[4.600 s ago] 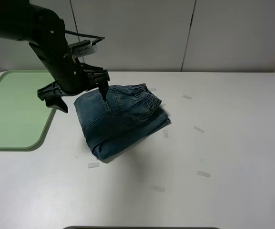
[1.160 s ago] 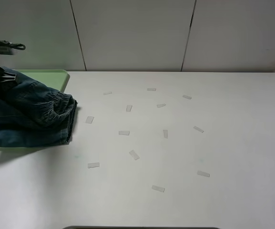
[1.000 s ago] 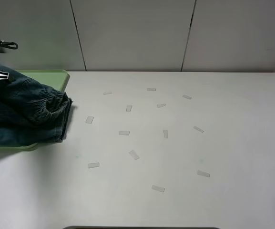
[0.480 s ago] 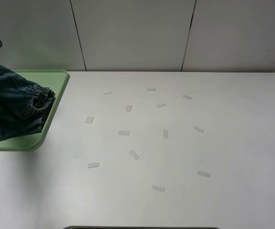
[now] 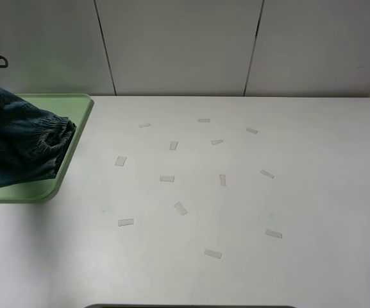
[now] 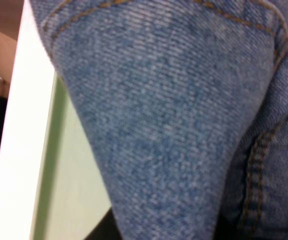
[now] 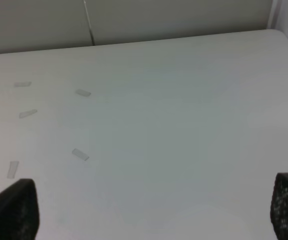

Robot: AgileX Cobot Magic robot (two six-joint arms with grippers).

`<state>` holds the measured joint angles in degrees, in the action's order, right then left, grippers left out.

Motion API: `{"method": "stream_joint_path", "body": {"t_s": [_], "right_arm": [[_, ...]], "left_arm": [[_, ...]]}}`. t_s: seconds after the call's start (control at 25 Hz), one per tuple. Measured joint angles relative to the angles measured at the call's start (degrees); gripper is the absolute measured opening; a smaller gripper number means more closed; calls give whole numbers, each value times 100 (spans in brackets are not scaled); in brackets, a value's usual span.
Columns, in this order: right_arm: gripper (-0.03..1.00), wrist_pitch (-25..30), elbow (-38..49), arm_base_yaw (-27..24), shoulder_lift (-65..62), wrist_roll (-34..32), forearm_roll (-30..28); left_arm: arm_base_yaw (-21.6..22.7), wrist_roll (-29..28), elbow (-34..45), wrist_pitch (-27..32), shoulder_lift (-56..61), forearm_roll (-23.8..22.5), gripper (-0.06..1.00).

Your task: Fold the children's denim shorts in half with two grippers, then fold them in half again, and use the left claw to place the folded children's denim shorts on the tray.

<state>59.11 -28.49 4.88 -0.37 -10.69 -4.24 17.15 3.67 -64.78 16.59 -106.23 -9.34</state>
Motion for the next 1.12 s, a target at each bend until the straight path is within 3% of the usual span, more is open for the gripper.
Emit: {"method": "stream_joint_path", "body": {"t_s": [0.08,0.2,0.24,0.32,0.56,1.12], "right_arm": [[70,0,0,0,0,0,0],[70,0,0,0,0,0,0],[70,0,0,0,0,0,0],[70,0,0,0,0,0,0],[70,0,0,0,0,0,0],[70,0,0,0,0,0,0]], "left_arm": [[0,0,0,-33,0,37,26],[37,0,-7,-102,0,44,75],[55,0,-12,-122,0,44,84],[74,0,-34,-117,30,44,93],[74,0,-354,464,476,44,99],[74,73,-488,3549,2126,449,99]]}}
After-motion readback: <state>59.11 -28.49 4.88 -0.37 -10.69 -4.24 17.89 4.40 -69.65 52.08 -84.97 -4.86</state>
